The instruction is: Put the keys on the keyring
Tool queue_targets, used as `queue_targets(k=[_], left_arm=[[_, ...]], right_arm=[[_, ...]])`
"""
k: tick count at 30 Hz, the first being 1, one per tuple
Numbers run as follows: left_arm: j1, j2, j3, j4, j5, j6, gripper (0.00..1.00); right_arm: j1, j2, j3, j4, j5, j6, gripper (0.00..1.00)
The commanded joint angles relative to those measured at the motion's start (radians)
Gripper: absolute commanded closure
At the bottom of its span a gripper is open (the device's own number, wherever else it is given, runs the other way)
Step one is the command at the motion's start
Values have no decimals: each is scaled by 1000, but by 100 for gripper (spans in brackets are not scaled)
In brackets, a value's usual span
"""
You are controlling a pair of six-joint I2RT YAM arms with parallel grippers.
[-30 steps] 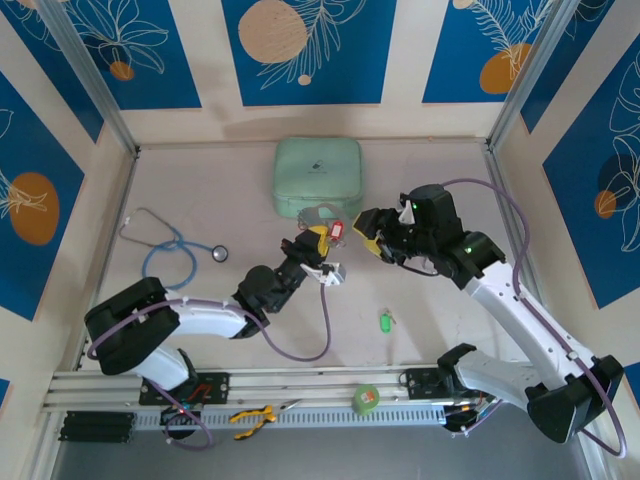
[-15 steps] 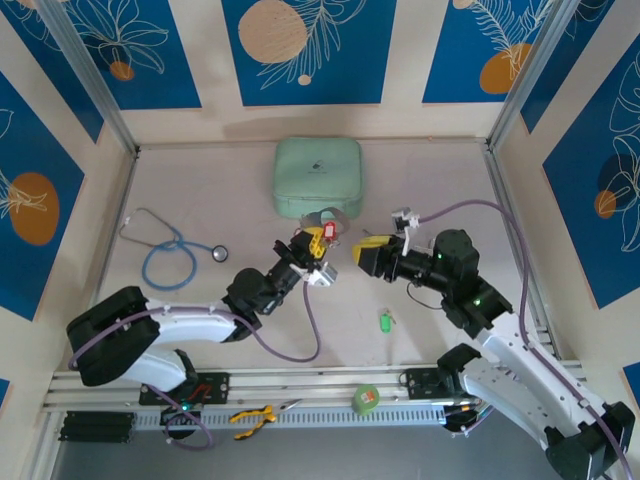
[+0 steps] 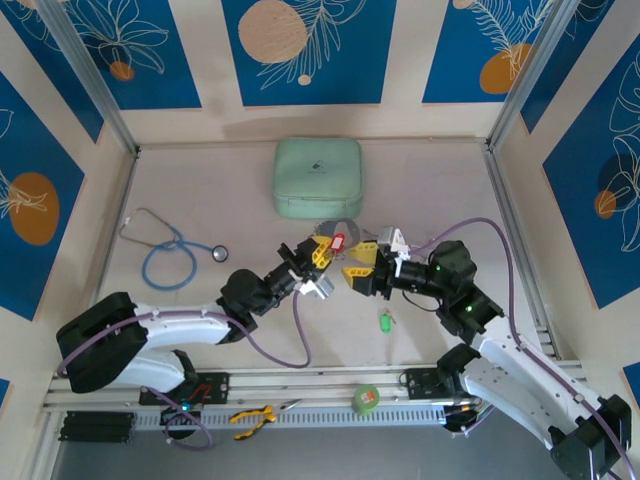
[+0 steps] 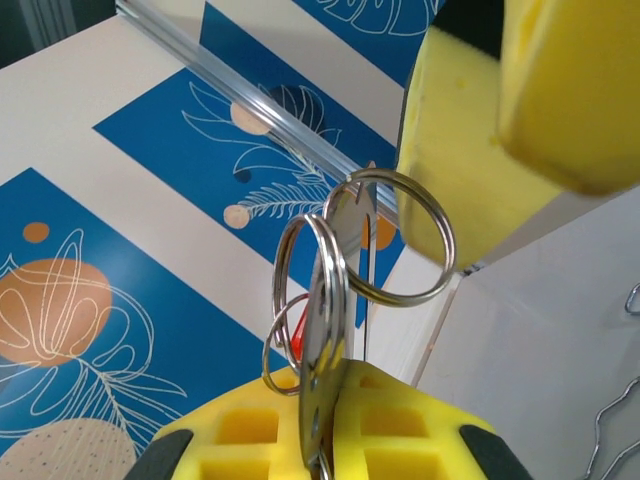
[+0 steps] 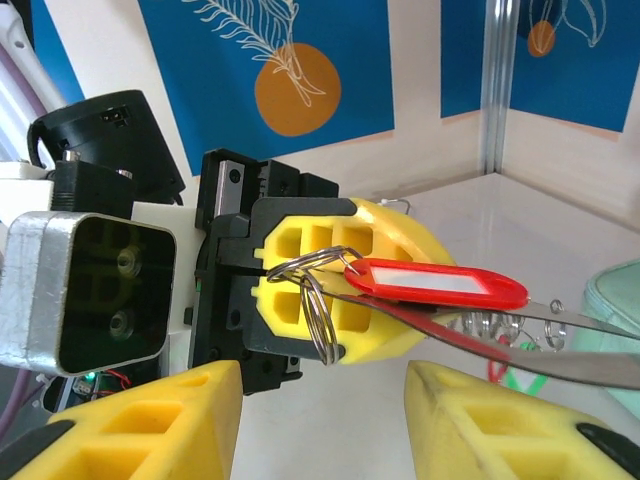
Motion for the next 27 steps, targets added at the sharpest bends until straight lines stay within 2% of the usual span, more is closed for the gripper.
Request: queue_targets(k=[1,20,24,27], left_arm=[[-4,-27,-6,27,50,-25,100],[-4,-23,-16,42,55,-19,100],[-4,-23,-17,32,61,-10,100],[-4,-21,-18,25,57,2,100]], right_arm=[[22,12,21,48,-18,-37,54],[51,37,19,127,36,-7,80],[51,47,22,135,49,10,89],[51,56,22,149,68,32,100]])
